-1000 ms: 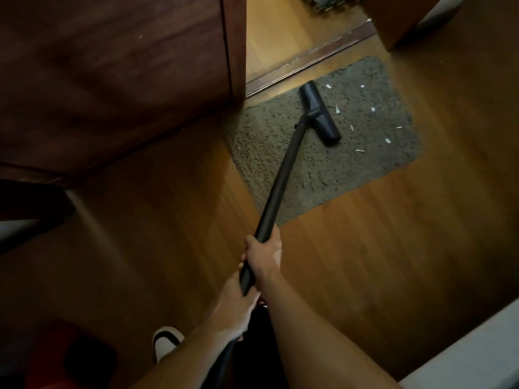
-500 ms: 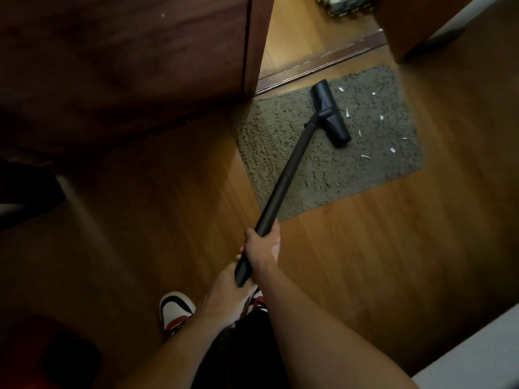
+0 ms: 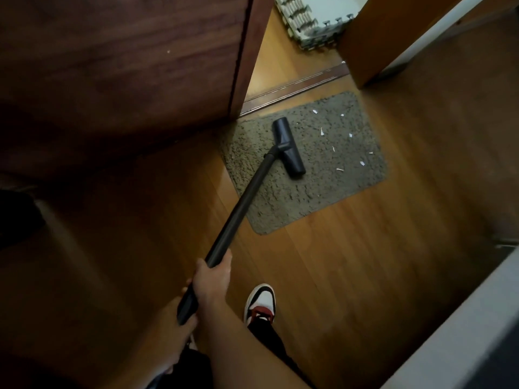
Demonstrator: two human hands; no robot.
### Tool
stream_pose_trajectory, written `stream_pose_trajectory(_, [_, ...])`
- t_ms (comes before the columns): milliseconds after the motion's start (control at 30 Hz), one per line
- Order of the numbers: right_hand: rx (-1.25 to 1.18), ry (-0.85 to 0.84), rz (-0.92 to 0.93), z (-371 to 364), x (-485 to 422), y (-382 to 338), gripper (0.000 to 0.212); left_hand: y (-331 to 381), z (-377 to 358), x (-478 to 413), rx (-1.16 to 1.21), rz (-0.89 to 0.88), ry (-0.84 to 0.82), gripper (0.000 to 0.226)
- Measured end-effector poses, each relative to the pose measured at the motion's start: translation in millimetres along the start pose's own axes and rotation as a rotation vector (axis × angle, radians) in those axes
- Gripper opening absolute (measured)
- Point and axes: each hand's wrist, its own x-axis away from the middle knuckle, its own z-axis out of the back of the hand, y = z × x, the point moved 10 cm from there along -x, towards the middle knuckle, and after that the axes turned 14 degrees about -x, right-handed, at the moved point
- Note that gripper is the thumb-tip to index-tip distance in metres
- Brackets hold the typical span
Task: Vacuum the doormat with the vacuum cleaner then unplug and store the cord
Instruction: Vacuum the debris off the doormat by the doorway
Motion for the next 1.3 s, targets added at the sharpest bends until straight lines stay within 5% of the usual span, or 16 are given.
stream_pose_trajectory(300, [0.037,0.002,0.017,12.8,-35.5,-46.4,0.073,60.8,-4.7,-23.3,-0.009,-0.101,-0.017,0.031])
stream_pose_trajectory(600, [0.052,0.012,0.043,47.3,-91.4,-108.7,0.072,149.5,-19.8,-43.3,-0.048,-0.124,0.012,0.008])
stream_pose_trajectory(800, [0.051,0.013,0.05,66.5,-119.5,-146.0,0.067,197.6,-30.1,-55.7,-0.056,-0.136,0.033,0.014])
stream_pose_trajectory(1300, [0.052,0.065,0.074,101.8,-151.2,-195.9,0.064,254.0,-52.5,-78.7,-0.071,-0.13,-0.02,0.016])
